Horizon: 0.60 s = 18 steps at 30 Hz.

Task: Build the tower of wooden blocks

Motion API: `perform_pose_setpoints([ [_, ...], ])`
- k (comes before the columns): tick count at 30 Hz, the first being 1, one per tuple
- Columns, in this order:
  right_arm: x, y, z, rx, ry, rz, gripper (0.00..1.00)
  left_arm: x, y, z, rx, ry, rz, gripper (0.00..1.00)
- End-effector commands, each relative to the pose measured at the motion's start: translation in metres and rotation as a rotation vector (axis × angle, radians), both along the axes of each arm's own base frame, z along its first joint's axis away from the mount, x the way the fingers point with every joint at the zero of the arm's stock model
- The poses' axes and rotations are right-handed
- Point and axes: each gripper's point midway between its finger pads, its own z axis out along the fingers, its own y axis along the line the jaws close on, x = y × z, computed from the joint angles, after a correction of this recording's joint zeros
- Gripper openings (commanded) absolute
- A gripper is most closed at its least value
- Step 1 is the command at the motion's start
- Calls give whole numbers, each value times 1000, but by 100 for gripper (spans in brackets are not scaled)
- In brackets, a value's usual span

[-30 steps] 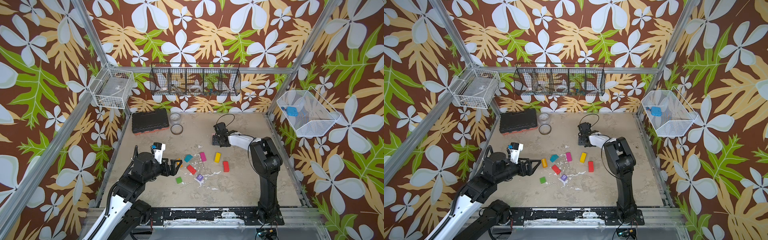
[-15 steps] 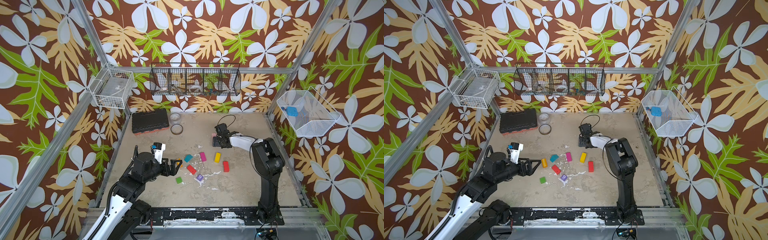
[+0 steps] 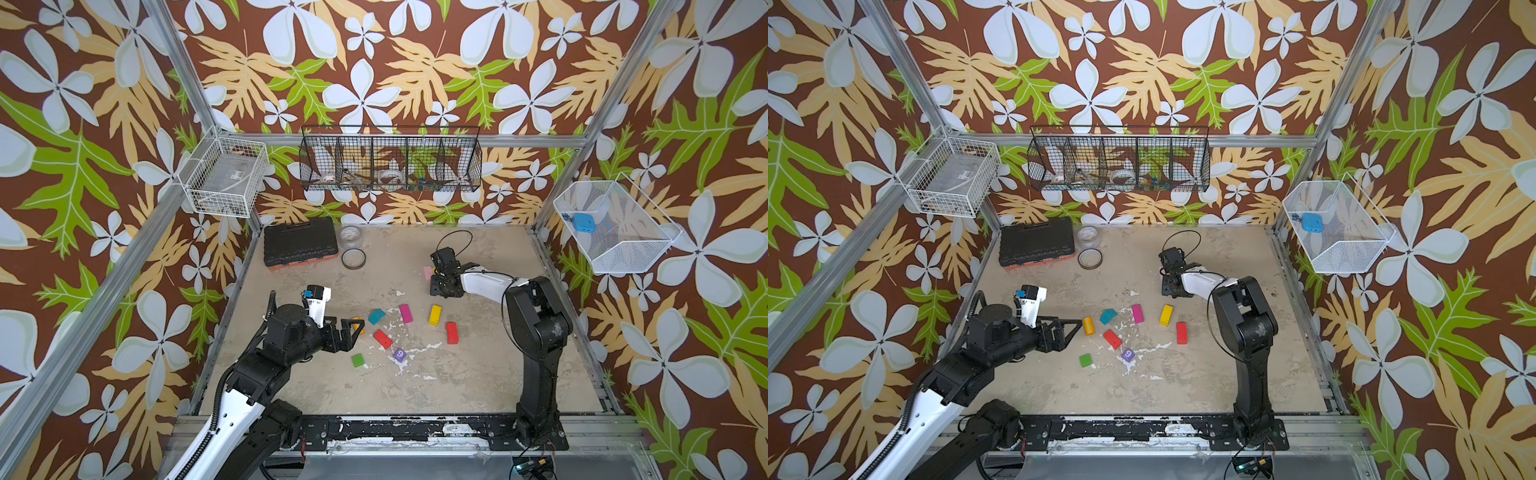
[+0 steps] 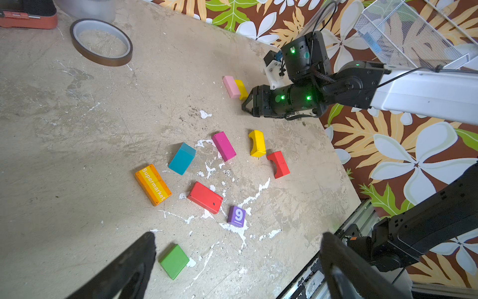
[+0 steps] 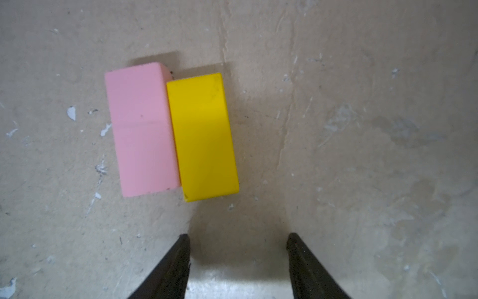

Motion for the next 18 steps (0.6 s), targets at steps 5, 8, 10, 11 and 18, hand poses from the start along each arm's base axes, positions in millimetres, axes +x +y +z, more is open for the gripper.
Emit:
perform_pose_setpoints([
  [5, -23, -20, -19, -26, 119, -31, 58, 1, -1, 2, -7, -7, 0, 100],
  [8, -21, -20, -22, -26, 123, -29, 58, 1, -1, 3, -7, -9, -1, 100],
  [10, -20, -20, -24, -30, 125, -28, 58, 1, -1, 3, -8, -9, 0, 100],
  [11, -19, -19, -25, -32, 126, -27, 58, 1, -1, 2, -7, -8, 0, 100],
  [18, -15, -20, -28, -35, 130, -27, 57, 1, -1, 3, -8, -9, 0, 100],
])
